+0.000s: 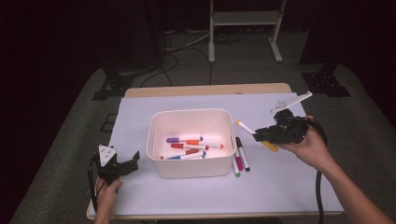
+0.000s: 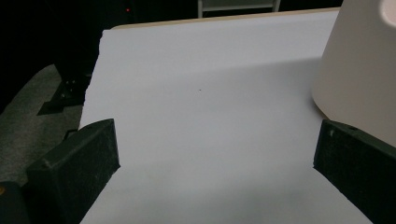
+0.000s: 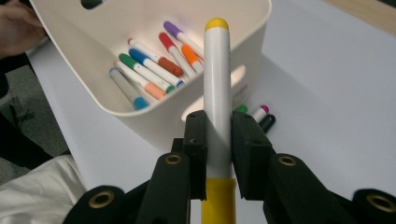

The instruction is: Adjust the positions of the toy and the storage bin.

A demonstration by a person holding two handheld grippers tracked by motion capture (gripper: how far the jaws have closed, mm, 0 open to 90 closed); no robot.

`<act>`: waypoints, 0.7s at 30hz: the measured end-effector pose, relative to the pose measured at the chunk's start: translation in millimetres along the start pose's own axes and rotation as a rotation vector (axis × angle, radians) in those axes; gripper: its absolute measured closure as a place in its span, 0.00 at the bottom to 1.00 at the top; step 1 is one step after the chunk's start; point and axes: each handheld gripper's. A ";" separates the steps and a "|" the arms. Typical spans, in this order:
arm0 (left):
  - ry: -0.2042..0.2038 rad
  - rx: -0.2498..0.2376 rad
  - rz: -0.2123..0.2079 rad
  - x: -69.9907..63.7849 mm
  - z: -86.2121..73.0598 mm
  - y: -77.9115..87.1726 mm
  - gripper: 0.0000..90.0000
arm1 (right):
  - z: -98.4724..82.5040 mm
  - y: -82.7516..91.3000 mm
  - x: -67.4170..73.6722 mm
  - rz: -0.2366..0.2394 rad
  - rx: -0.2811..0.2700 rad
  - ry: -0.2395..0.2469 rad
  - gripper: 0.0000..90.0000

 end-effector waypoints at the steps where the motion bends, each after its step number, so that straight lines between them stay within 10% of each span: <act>1: 0.000 0.000 0.000 0.1 0.0 0.0 0.00 | 4.1 0.6 2.7 0.010 -0.006 0.007 0.84; 21: 0.004 -0.006 -0.002 -0.1 -0.1 0.0 0.00 | 65.9 -29.1 52.6 0.146 0.014 0.150 0.84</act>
Point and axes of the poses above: each handheld gripper's, and its own axes: y roughly backward along the jaws, z roughly out of its top, x roughly to its left, and after that the axes turned 3 degrees about -x, right-handed
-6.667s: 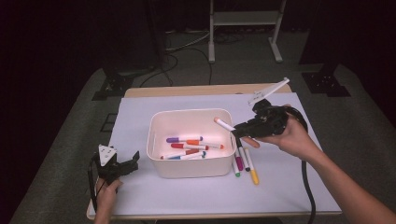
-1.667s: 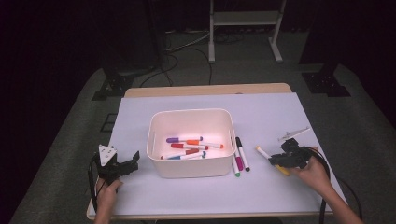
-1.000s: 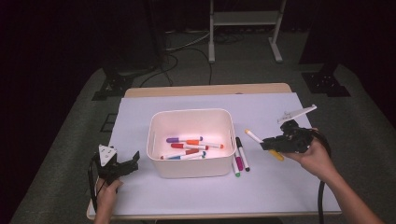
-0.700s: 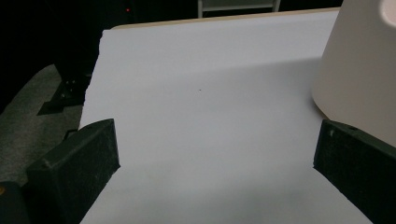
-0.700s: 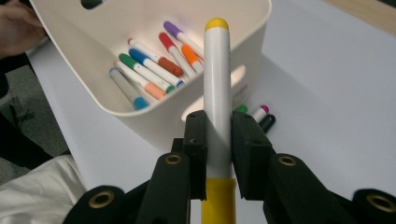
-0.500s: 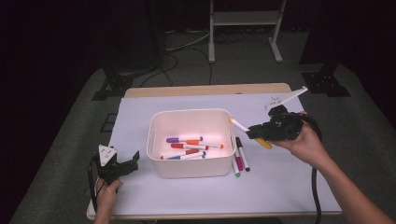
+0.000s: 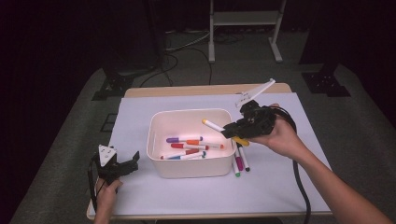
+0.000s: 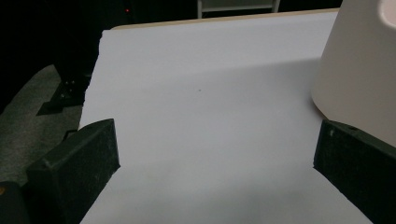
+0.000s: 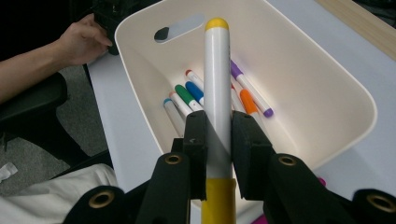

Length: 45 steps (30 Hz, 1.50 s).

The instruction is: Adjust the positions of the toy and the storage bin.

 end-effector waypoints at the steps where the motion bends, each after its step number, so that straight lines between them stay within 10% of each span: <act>1: 0.000 0.000 -0.001 0.0 0.0 0.0 0.00 | 2.5 -2.8 0.8 0.004 0.002 0.004 0.84; 45: -0.009 0.000 -0.008 -0.3 0.0 0.2 0.00 | 43.6 -138.7 12.8 0.215 0.197 0.113 0.84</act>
Point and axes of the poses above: each handheld gripper's, and its own axes: y roughly backward along the jaws, z roughly out of its top, x roughly to its left, and after that the axes turned 3 degrees about -x, right-handed
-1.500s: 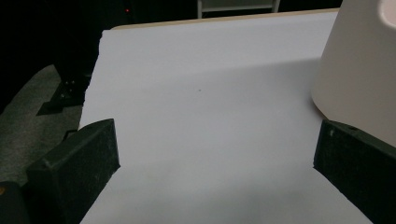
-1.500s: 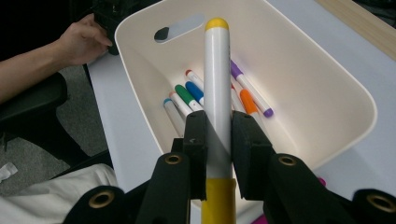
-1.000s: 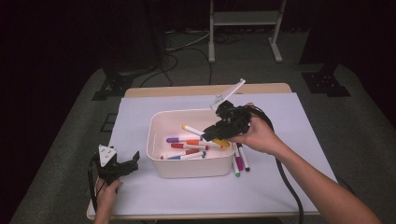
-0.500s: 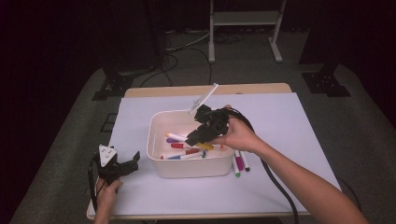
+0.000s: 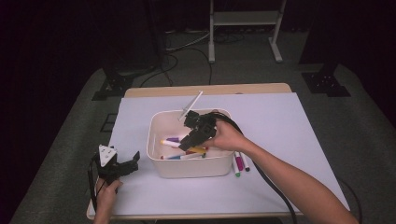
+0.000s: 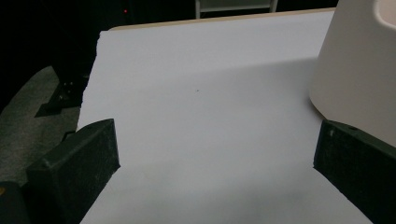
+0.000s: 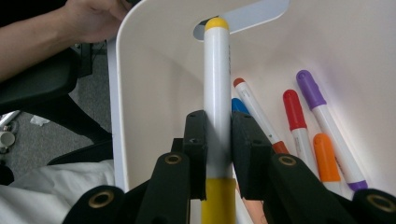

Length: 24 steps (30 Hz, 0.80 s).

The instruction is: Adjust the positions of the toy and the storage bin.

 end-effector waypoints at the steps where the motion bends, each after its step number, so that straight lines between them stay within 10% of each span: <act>1: 0.000 -0.002 0.000 0.0 -0.1 0.0 0.00 | 0.4 -4.8 -0.5 0.004 0.010 0.004 0.84; 24: 0.005 -0.003 -0.001 0.6 0.0 -0.1 0.00 | -1.6 -45.8 -4.2 0.021 0.173 0.029 0.82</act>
Point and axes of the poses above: each handheld gripper's, and its own axes: y roughly backward along the jaws, z roughly out of its top, x roughly to its left, and after that the axes turned 3 degrees about -x, right-handed
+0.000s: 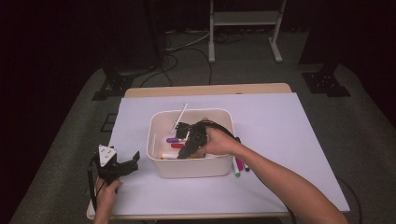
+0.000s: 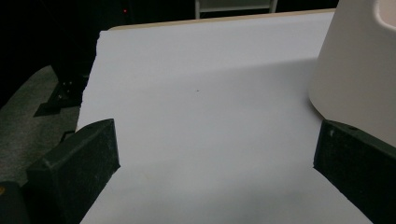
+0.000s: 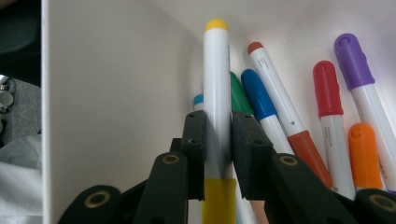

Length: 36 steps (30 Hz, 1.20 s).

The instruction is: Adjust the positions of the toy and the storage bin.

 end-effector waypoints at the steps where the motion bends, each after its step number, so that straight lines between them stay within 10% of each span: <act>1: 0.000 0.000 0.000 0.0 0.0 0.0 0.00 | -0.7 0.8 0.1 -0.012 -0.001 -0.005 0.80; 20: -0.007 0.004 0.002 -0.5 0.1 0.1 0.00 | -27.4 74.6 6.8 -0.049 -0.203 -0.041 0.68; 36: -0.009 0.006 0.005 -0.9 0.0 0.0 0.00 | -94.6 151.6 8.2 -0.164 -0.330 -0.128 0.63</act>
Point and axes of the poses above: each handheld gripper's, and its own axes: y roughly backward along the jaws, z roughly out of its top, x roughly to its left, and after that the axes turned 3 degrees about -x, right-handed
